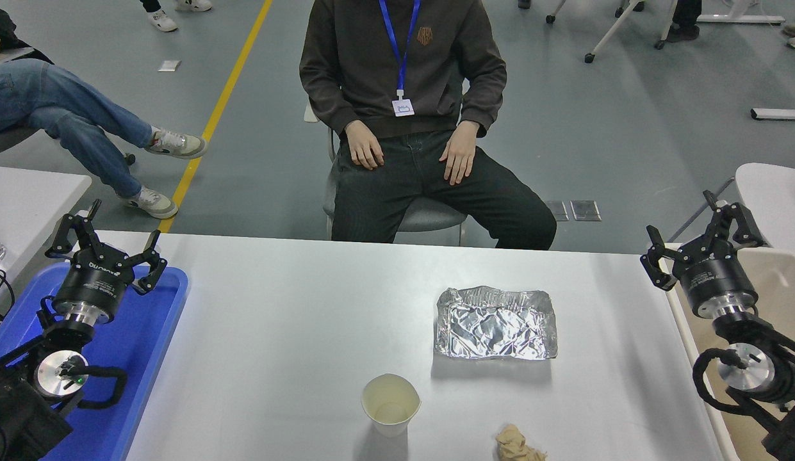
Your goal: Clean the table surface
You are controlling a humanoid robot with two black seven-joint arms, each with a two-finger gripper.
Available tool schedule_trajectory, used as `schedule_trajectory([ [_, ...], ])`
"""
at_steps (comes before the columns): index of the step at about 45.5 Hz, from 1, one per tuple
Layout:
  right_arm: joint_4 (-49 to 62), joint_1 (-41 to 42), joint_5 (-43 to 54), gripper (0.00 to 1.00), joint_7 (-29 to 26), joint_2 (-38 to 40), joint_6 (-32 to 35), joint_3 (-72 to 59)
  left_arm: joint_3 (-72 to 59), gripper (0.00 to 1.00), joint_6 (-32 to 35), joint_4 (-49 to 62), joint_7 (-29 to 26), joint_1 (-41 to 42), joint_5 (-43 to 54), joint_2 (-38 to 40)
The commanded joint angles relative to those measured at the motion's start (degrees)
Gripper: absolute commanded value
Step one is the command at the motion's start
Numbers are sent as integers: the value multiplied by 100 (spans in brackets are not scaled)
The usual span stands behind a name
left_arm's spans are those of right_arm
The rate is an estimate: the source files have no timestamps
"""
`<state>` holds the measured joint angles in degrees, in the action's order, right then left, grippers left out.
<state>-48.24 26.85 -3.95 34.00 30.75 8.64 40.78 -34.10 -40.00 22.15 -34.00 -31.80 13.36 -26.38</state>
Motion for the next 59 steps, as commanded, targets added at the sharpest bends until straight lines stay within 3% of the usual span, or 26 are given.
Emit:
schedule_trajectory([
  [1,16,-119,69,100,325,133,-65,-79,-9,100,-8,0,8,-2,0,1],
  [4,51,-101,175,100,572,133,-82,-105,-9,100,-8,0,8,-2,0,1],
  [12,16,-13,193,100,537,80,-100,-123,-9,100,-8,0,8,-2,0,1],
  [27,-159,83,70,100,-121,10,-451,-518,-9,100,-8,0,7,-2,0,1],
  [45,-2602,83,131,100,-1246,1038,-2314,-448,-9,100,-8,9,-1,-2,0,1],
  [59,-4237,75,1044,100,-1959,2514,-2341,-642,-9,100,-8,0,8,-2,0,1],
])
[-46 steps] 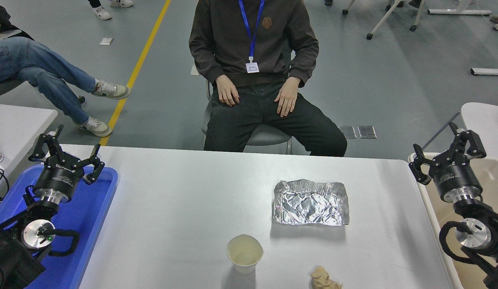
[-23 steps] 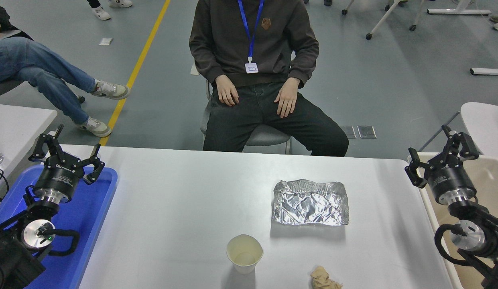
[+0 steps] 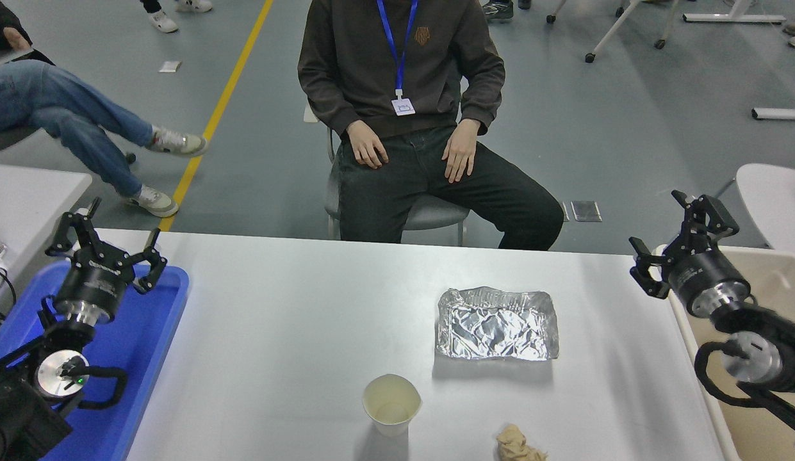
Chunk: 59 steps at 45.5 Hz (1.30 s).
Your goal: Clean the table surface
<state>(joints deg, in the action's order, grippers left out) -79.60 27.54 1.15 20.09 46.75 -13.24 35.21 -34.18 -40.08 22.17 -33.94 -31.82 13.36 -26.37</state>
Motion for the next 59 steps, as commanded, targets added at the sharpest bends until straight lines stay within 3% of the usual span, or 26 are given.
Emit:
schedule_trajectory([
  [1,-1119,23,631,100,-594,958,-110,-84,-1,100,0,-2,2,0,0,0],
  [5,-1111,198,1079,100,-875,1099,93,-14,-1,100,0,-2,2,0,0,0],
  [12,-1005,980,1537,100,-2157,1126,137,-49,-1,100,0,7,2,0,0,0],
  [16,-1023,1384,1739,100,-2553,1143,242,-58,-1,100,0,-2,2,0,0,0],
  [25,-1058,1710,2942,100,-3090,1337,1867,-84,-1,100,0,7,2,0,0,0],
  [31,-1110,1745,3541,100,-3388,1284,2860,-84,-1,100,0,-2,2,0,0,0],
  [38,-1154,1825,3620,100,-3600,1205,3335,-180,-1,100,0,-2,2,0,0,0],
  [47,-1532,2228,3945,100,-3600,1179,4407,-751,-1,100,0,7,2,0,0,0],
  [59,-1673,2510,4051,100,-3600,600,5049,-1007,-1,100,0,-2,2,0,0,0],
])
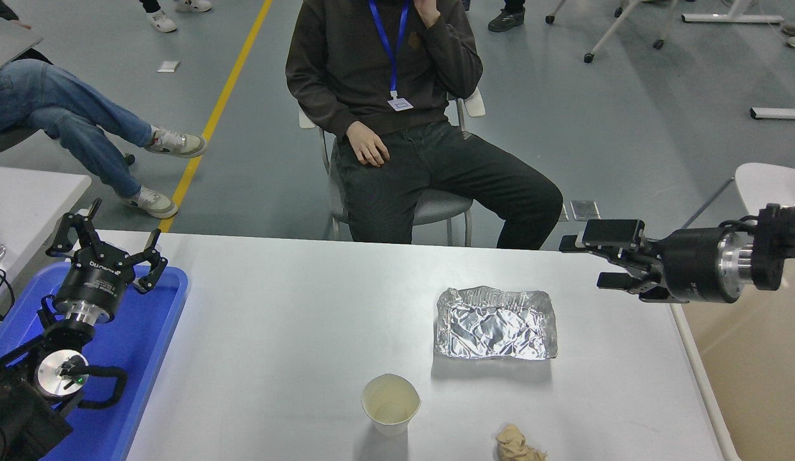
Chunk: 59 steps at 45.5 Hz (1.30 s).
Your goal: Clean the table surface
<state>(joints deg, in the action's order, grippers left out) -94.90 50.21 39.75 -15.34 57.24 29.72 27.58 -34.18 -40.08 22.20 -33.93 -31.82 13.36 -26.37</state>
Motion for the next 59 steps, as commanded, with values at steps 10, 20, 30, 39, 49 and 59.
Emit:
schedule_trajectory([
  [10,-160,445,1157,100,-100,-1285,1009,-595,-1,100,0,-5,1,0,0,0],
  [20,-125,498,1860,100,-601,-2014,904,-876,-1,100,0,-5,1,0,0,0],
  [30,243,305,1598,100,-2138,-2348,833,-1193,-1,100,0,-5,1,0,0,0],
  [39,604,235,1246,100,-2860,-3008,675,-1097,-1,100,0,4,1,0,0,0],
  [49,622,217,604,100,-2869,-3464,596,-991,-1,100,0,3,1,0,0,0],
  [59,982,191,595,100,-2878,-4098,473,-903,-1,100,0,4,1,0,0,0],
])
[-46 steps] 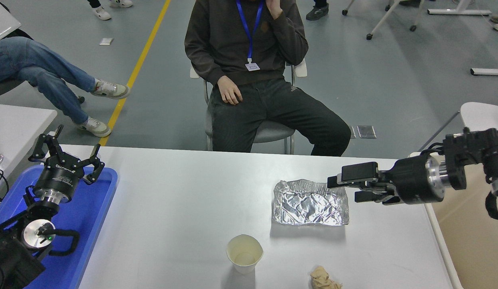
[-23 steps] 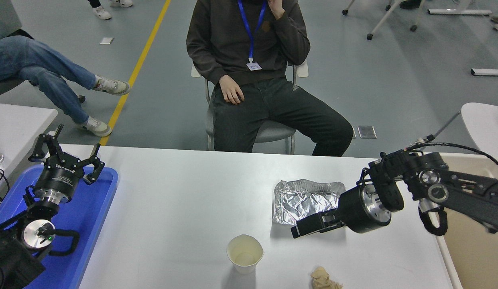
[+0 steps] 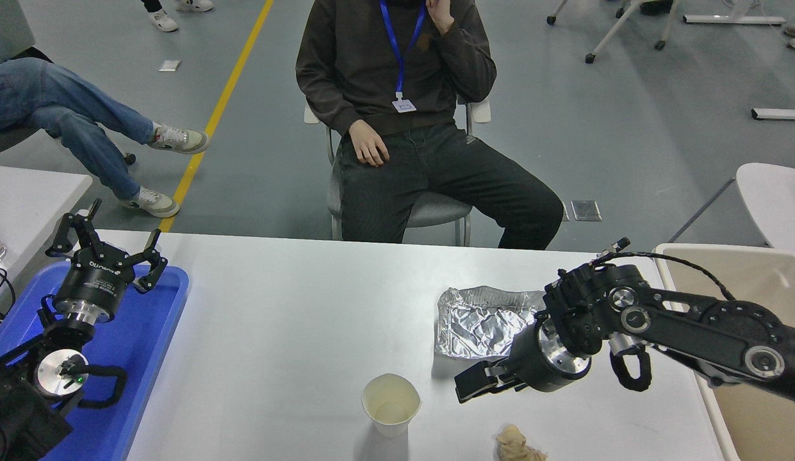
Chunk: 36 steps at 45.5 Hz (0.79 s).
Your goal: Clean the table surface
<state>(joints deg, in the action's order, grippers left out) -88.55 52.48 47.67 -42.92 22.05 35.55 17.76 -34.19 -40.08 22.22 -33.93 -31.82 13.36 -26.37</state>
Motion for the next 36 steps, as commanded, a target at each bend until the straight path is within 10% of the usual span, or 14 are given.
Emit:
schedule_trajectory([
  [1,399,-44,-197,100,-121,-605,-118,78,0,100,0,1,0,0,-8,0],
  [36,1604,-203,277,100,-164,-1598,-672,122,0,100,0,1,0,0,0,0],
])
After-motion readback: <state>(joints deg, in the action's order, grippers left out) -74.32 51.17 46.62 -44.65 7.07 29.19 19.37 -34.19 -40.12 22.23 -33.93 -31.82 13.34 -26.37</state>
